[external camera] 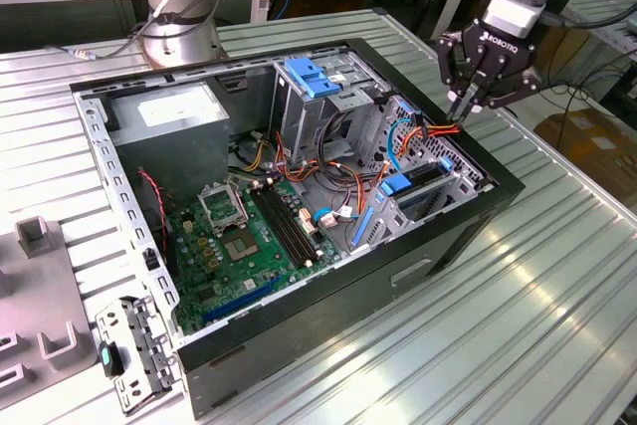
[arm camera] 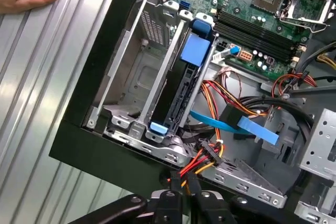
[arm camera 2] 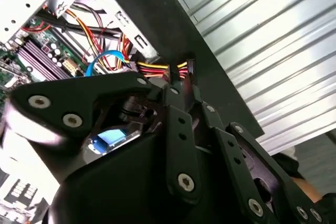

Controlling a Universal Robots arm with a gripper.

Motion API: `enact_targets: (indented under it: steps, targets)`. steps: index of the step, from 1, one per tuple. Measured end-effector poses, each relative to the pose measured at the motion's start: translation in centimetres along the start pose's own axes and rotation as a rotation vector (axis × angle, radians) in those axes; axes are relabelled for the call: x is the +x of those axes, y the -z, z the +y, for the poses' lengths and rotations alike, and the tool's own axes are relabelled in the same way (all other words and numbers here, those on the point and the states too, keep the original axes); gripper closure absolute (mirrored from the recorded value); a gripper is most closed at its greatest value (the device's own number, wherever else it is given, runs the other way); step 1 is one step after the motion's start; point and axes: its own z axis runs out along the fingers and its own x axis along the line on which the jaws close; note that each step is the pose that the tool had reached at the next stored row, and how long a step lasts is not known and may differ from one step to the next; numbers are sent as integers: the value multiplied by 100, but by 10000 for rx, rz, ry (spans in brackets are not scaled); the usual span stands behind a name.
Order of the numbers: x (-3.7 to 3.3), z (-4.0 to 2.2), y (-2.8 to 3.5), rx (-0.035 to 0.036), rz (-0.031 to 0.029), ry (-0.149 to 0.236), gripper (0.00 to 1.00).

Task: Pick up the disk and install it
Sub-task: 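Insert the first disk wire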

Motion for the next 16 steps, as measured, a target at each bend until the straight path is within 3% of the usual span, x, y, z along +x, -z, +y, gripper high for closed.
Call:
enact_targets:
  steps: [1,7,9,12,16]
  targets:
    - [0,-1,-2,5,7,279,76]
    - [-1,-1,-7,27,65,1636,76]
    - [0,-3,-12,60,145,1990,76]
    - [1,-5,-15,65,287,2182,76]
    - [1,-5,-15,80,344,2711,76]
